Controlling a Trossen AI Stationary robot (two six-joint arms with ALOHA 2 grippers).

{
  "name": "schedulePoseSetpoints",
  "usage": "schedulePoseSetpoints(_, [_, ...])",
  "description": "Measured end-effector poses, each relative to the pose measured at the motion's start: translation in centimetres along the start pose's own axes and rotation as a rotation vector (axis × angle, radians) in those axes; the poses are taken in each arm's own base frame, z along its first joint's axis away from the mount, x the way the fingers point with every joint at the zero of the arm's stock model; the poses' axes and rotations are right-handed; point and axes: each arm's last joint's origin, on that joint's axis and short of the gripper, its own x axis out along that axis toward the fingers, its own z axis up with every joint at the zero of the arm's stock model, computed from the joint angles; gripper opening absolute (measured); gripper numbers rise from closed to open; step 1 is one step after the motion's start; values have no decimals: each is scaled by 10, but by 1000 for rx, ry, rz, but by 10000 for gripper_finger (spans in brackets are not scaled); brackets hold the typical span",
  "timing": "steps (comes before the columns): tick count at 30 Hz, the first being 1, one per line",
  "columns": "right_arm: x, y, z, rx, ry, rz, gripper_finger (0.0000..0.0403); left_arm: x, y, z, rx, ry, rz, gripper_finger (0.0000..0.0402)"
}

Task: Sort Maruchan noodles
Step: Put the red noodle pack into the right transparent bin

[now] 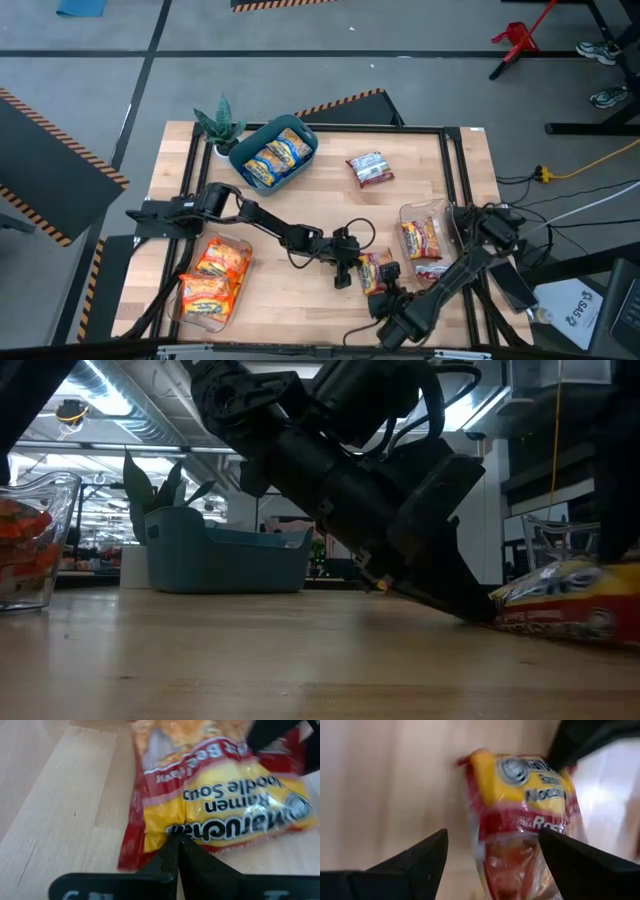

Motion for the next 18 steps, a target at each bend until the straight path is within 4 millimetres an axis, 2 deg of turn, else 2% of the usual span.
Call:
schedulePoseSetpoints(4, [11,-8,4,26,35,-42,294,0,0,-1,3,8,-12,0])
schedulePoseSetpoints(7, [16,-10,6,29,51,-51,255,0,0,-1,4,14,-15,0])
schedulePoseSetpoints(10, [17,-9,6,36,52,-53,190,0,0,-1,4,14,-16,0])
schedulePoseSetpoints(16, [10,-9,9,69,64,-34,26,-1,-1,0,-5,28,-56,0])
schedulePoseSetpoints(18, [4,-8,11,68,57,-33,14,-6,-4,6,-22,34,-94,0])
